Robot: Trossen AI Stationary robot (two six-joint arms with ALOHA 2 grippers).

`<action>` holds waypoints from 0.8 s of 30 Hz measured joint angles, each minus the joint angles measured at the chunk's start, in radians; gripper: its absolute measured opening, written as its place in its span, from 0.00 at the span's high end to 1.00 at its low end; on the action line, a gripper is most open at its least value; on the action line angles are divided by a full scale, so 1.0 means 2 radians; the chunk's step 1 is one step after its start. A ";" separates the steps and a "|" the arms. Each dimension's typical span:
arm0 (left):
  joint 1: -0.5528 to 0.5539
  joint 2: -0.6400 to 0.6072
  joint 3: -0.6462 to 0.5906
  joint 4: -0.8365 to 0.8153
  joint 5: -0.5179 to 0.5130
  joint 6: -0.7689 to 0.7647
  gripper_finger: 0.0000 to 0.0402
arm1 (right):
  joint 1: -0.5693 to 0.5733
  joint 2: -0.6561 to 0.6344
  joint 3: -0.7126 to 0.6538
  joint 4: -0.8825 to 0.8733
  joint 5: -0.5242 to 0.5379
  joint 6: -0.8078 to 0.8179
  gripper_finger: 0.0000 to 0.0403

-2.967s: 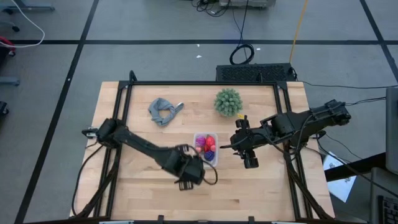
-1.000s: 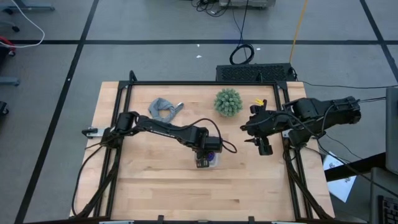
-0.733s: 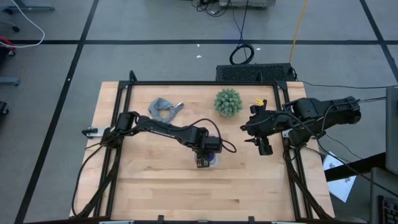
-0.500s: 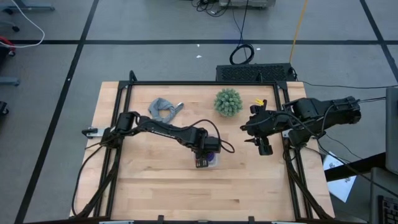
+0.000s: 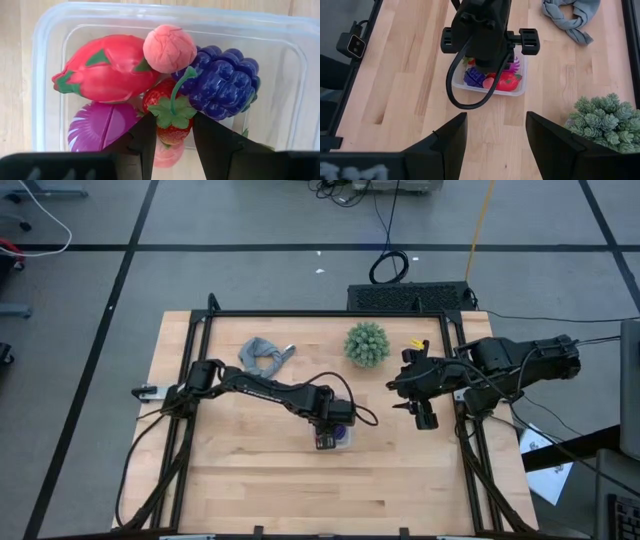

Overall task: Pick and placing Produce into tupperware
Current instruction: Put the strawberry into the transparent bin

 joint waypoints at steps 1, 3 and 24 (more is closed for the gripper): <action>0.000 0.000 0.000 0.000 0.000 0.000 0.69 | 0.000 0.000 0.000 0.000 0.000 0.000 0.52; 0.000 0.000 0.000 0.000 0.000 0.001 0.69 | 0.000 0.000 0.000 0.000 0.000 0.000 0.52; 0.001 0.000 0.000 -0.001 -0.001 0.012 0.69 | 0.000 0.000 0.000 0.001 0.000 0.000 0.52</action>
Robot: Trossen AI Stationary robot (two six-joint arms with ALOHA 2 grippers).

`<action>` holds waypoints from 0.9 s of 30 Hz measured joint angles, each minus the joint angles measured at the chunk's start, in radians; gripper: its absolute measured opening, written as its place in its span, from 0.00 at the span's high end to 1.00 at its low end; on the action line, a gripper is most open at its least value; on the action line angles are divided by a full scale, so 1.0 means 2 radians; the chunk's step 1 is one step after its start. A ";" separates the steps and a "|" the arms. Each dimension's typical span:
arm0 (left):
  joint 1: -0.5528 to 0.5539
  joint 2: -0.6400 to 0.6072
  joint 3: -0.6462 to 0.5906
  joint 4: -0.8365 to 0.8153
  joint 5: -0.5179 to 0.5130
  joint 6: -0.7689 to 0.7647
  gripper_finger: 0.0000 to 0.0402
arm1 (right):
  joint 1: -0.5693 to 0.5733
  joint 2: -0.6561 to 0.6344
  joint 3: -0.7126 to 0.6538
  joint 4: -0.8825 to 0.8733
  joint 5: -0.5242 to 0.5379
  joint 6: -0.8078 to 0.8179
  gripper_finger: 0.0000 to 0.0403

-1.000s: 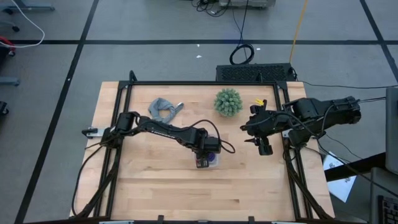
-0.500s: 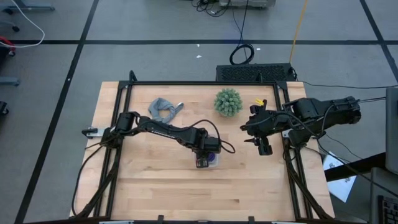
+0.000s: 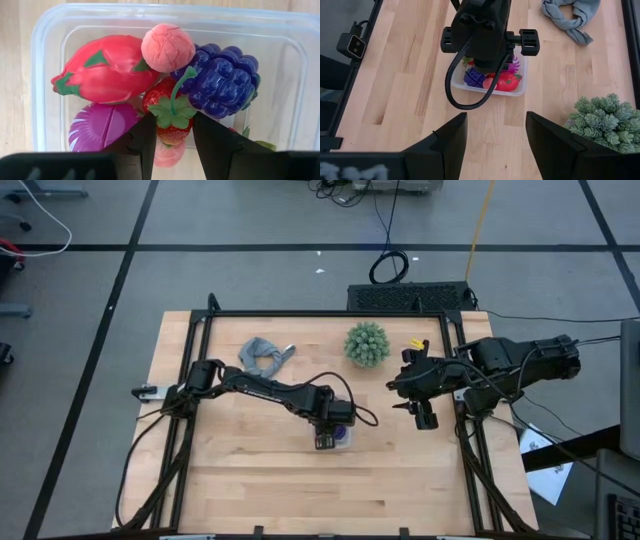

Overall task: Pick and placing Produce into tupperware
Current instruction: Put the strawberry into the transparent bin

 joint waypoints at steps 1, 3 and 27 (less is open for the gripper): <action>0.000 0.000 0.000 0.000 0.000 0.000 0.69 | 0.000 0.000 0.000 0.000 0.000 0.000 0.52; 0.000 0.000 0.000 0.000 0.000 0.000 0.69 | 0.000 0.000 0.000 0.000 0.000 0.000 0.52; 0.000 0.000 0.002 -0.001 -0.027 0.000 0.31 | 0.000 0.000 0.000 0.003 0.000 0.000 0.52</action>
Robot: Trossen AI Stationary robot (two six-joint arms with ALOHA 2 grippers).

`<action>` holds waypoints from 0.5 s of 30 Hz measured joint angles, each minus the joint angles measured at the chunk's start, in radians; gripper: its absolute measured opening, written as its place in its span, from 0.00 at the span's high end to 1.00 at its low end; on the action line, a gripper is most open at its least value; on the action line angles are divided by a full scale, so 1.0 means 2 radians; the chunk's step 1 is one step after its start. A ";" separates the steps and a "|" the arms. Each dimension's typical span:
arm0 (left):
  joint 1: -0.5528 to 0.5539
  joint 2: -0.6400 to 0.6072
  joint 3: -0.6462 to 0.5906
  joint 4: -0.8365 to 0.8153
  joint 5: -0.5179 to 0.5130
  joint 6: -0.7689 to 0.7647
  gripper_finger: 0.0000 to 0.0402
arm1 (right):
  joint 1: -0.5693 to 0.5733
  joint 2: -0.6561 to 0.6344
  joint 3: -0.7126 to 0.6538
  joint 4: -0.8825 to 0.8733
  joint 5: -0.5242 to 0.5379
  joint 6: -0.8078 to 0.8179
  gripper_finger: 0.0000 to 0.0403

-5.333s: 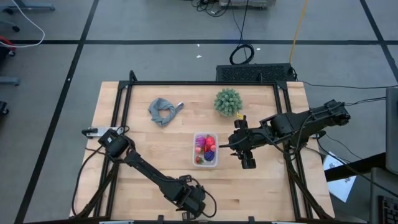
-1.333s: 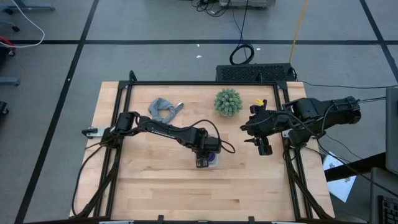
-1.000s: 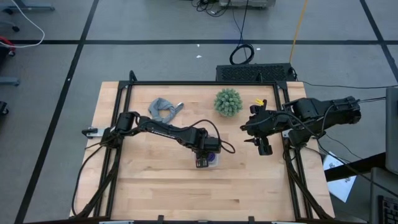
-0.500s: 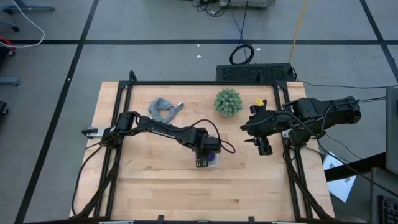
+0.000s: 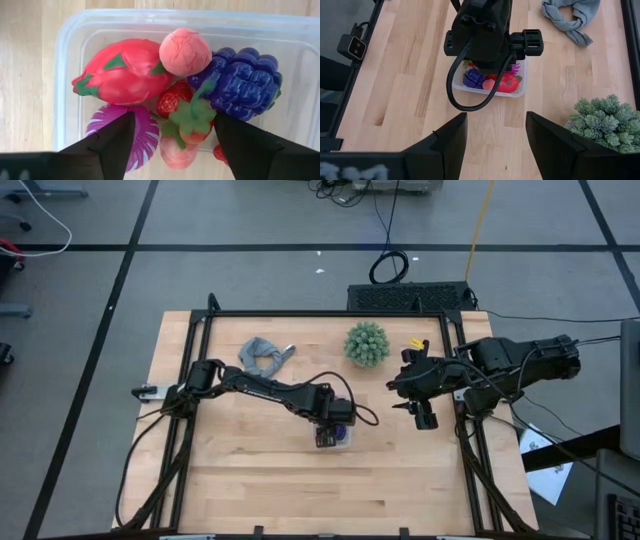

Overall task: Pick and placing Produce into tupperware
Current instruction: Put the strawberry into the transparent bin, then return to Home Position

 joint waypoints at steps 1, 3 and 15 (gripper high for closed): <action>0.000 0.000 0.001 0.000 0.000 0.000 0.31 | 0.000 0.000 0.000 0.001 0.000 0.000 0.52; 0.000 0.000 0.008 -0.006 0.000 0.000 0.30 | 0.000 0.000 0.000 0.001 0.000 0.000 0.52; -0.001 -0.001 0.027 -0.050 0.000 -0.003 0.30 | 0.000 0.000 0.000 0.001 0.000 0.011 0.52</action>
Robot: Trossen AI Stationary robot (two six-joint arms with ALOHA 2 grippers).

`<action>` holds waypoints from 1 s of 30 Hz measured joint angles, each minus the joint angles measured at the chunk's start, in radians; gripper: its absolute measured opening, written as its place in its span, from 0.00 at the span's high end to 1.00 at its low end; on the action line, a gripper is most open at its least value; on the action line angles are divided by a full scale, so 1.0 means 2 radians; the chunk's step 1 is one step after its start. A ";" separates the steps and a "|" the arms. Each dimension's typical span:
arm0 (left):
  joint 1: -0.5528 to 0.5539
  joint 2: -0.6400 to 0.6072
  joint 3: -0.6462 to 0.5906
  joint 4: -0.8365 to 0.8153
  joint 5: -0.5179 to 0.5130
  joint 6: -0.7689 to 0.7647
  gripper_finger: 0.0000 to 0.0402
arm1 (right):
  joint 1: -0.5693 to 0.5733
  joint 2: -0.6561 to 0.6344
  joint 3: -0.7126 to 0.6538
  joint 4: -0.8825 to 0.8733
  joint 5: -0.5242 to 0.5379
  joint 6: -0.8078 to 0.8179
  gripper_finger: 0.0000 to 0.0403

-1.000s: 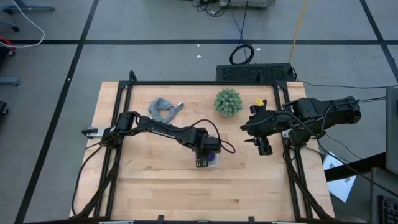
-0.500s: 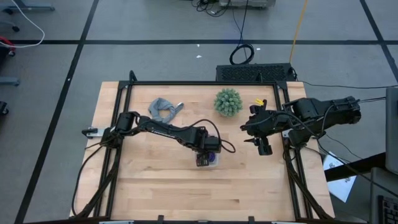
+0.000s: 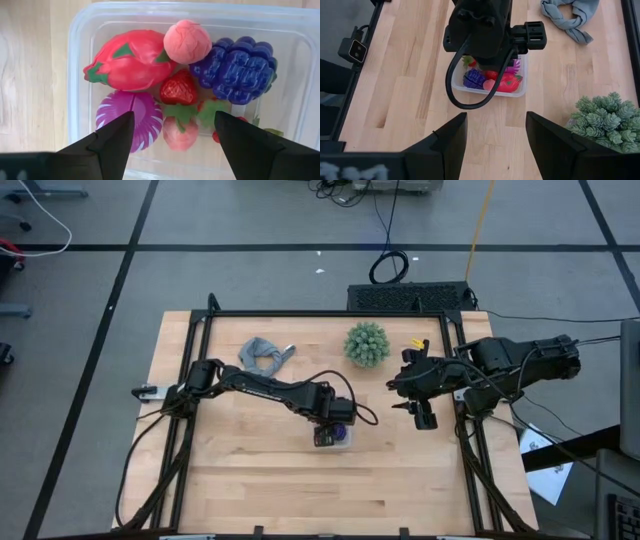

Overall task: Pick and placing Produce into tupperware
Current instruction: Return to Home Position

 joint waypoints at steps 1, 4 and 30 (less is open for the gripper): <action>0.000 0.000 0.000 0.000 0.000 0.000 0.30 | 0.000 0.000 0.000 0.000 0.000 0.000 0.52; 0.000 0.000 0.000 0.000 0.000 0.002 0.30 | 0.000 0.000 0.000 0.000 0.000 0.000 0.52; 0.002 0.000 0.000 0.003 0.013 -0.005 0.03 | 0.000 0.000 0.000 0.000 0.000 -0.002 0.52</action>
